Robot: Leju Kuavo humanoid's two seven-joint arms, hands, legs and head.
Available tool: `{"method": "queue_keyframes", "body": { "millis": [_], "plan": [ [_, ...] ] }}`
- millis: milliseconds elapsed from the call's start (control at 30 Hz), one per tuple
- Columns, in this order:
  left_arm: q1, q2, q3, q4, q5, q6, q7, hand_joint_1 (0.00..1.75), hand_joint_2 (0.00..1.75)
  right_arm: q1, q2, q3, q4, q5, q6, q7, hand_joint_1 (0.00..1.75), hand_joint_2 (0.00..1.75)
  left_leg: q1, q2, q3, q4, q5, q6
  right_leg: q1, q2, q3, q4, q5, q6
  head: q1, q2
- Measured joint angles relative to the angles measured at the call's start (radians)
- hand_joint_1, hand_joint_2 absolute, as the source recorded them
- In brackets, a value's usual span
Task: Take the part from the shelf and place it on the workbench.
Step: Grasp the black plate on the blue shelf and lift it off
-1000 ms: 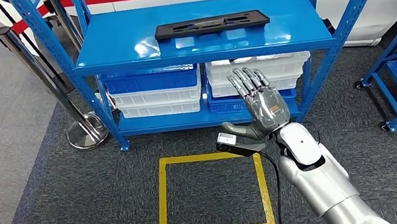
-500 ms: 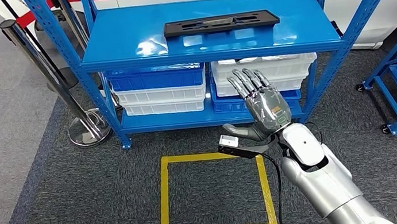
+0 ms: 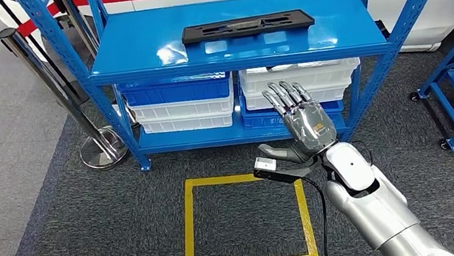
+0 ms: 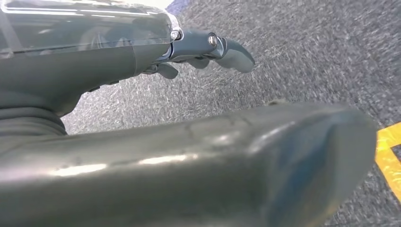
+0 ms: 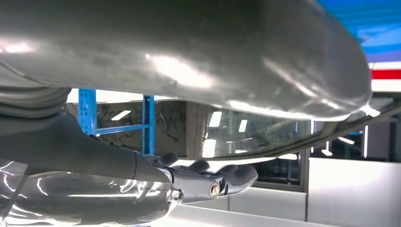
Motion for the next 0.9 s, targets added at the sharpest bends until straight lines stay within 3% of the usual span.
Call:
{"method": "queue_keyframes", "body": {
  "millis": [100, 133, 167, 200, 267, 333, 467, 533, 600, 633, 667, 700, 767, 800, 833, 900],
  "plan": [
    [0.001, 0.001, 0.0, 0.0, 0.001, -0.002, 0.001, 0.0, 0.0, 0.003, 0.0, 0.001, 0.0, 0.0, 0.001, 0.0, 0.0, 0.0, 0.006, 0.001, -0.089, 0.189, -0.087, -0.011, -0.001, -0.002, 0.002, -0.001, -0.001, -0.006, 0.0, 0.0],
    [0.002, 0.001, 0.0, 0.0, 0.002, -0.002, 0.001, 0.0, 0.0, 0.004, 0.0, 0.001, 0.001, 0.0, 0.002, 0.0, 0.0, 0.0, 0.008, 0.001, -0.109, 0.227, -0.094, -0.014, -0.001, -0.002, 0.002, 0.0, -0.002, -0.007, 0.0, 0.0],
    [0.003, 0.001, 0.0, 0.0, 0.003, -0.002, 0.002, 0.0, 0.0, 0.005, 0.0, 0.002, 0.001, 0.0, 0.002, 0.0, 0.0, 0.0, 0.009, 0.001, -0.11, 0.226, -0.079, -0.016, -0.001, -0.002, 0.003, 0.002, -0.004, -0.006, 0.0, 0.0],
    [0.003, 0.002, 0.0, 0.0, 0.003, -0.002, 0.002, 0.0, 0.0, 0.005, 0.0, 0.002, 0.001, 0.0, 0.003, 0.0, 0.0, 0.0, 0.011, 0.002, -0.092, 0.184, -0.048, -0.017, -0.001, -0.001, 0.004, 0.004, -0.006, -0.004, 0.0, 0.0],
    [0.001, 0.002, 0.0, 0.0, 0.003, -0.002, 0.002, 0.0, 0.0, 0.004, 0.0, 0.003, 0.001, 0.0, 0.004, 0.0, 0.0, 0.0, 0.013, 0.004, -0.025, 0.045, 0.018, -0.016, 0.0, 0.001, 0.007, 0.012, -0.015, 0.004, 0.0, 0.0],
    [0.0, 0.003, 0.0, 0.0, 0.003, -0.003, 0.002, 0.0, 0.0, 0.003, 0.0, 0.003, 0.001, 0.0, 0.005, 0.0, 0.0, 0.0, 0.012, 0.005, 0.012, -0.033, 0.037, -0.006, 0.003, 0.001, 0.004, 0.019, -0.02, 0.014, 0.0, 0.0],
    [0.001, 0.003, 0.001, 0.001, 0.002, -0.004, 0.002, 0.0, 0.0, 0.002, 0.0, 0.005, 0.0, 0.0, 0.005, -0.001, 0.0, 0.0, 0.009, 0.002, 0.014, -0.044, 0.037, 0.022, 0.0, 0.001, -0.004, 0.034, -0.032, 0.035, 0.0, 0.0],
    [-0.001, 0.003, 0.002, 0.001, 0.002, -0.004, 0.003, 0.0, 0.0, 0.002, 0.0, 0.006, 0.0, 0.0, 0.006, -0.001, 0.0, 0.0, 0.011, 0.002, 0.017, -0.049, 0.04, 0.031, -0.003, 0.001, -0.042, 0.116, -0.079, 0.044, 0.001, 0.0],
    [-0.001, 0.003, 0.002, 0.001, 0.001, -0.004, 0.003, 0.0, 0.0, 0.004, 0.0, 0.007, 0.001, -0.001, 0.006, -0.001, 0.0, 0.0, 0.01, 0.002, 0.017, -0.049, 0.038, 0.036, -0.004, 0.001, -0.113, 0.251, -0.136, 0.048, 0.0, 0.0],
    [0.0, 0.003, 0.002, 0.001, 0.001, -0.004, 0.003, 0.0, 0.0, 0.006, 0.0, 0.008, 0.001, -0.001, 0.006, -0.001, 0.0, 0.0, 0.01, 0.002, 0.017, -0.049, 0.037, 0.037, -0.004, 0.001, -0.141, 0.298, -0.146, 0.049, 0.0, 0.0],
    [0.0, 0.003, 0.002, 0.001, 0.001, -0.004, 0.003, 0.0, 0.0, 0.007, 0.0, 0.008, 0.001, -0.001, 0.006, -0.001, 0.0, 0.0, 0.009, 0.001, 0.018, -0.049, 0.036, 0.037, -0.005, 0.001, -0.152, 0.309, -0.135, 0.047, 0.0, 0.0],
    [0.0, 0.003, 0.002, 0.001, 0.0, -0.004, 0.003, 0.0, 0.0, 0.008, 0.0, 0.009, 0.001, -0.001, 0.006, -0.001, 0.0, 0.0, 0.009, 0.0, 0.021, -0.049, 0.034, 0.037, -0.004, 0.001, -0.142, 0.28, -0.106, 0.044, 0.0, 0.0],
    [0.0, 0.002, 0.002, 0.001, 0.0, -0.004, 0.003, 0.0, 0.0, 0.006, -0.001, 0.011, 0.001, -0.001, 0.005, 0.0, 0.0, 0.0, 0.006, -0.003, 0.028, -0.049, 0.03, 0.034, 0.0, 0.001, -0.079, 0.142, -0.029, 0.03, 0.0, 0.0],
    [0.0, 0.001, 0.002, 0.001, -0.001, -0.004, 0.003, 0.0, 0.0, 0.004, -0.001, 0.011, 0.001, -0.001, 0.005, 0.0, 0.0, 0.0, 0.004, -0.004, 0.03, -0.048, 0.027, 0.031, 0.003, 0.001, -0.05, 0.079, -0.005, 0.024, 0.0, 0.0],
    [-0.001, 0.001, 0.002, 0.001, -0.001, -0.004, 0.003, 0.0, 0.0, 0.003, -0.002, 0.011, 0.001, -0.002, 0.004, 0.0, 0.0, 0.0, 0.003, -0.004, 0.031, -0.048, 0.025, 0.027, 0.007, 0.001, -0.031, 0.038, 0.005, 0.019, 0.0, 0.0],
    [-0.001, 0.0, 0.002, 0.001, -0.002, -0.003, 0.003, 0.0, 0.0, 0.002, -0.003, 0.013, 0.001, -0.004, 0.004, 0.001, 0.0, 0.0, 0.003, -0.004, 0.032, -0.05, 0.022, 0.017, 0.011, 0.002, -0.023, 0.019, 0.002, 0.014, 0.0, 0.0]
  ]
}}
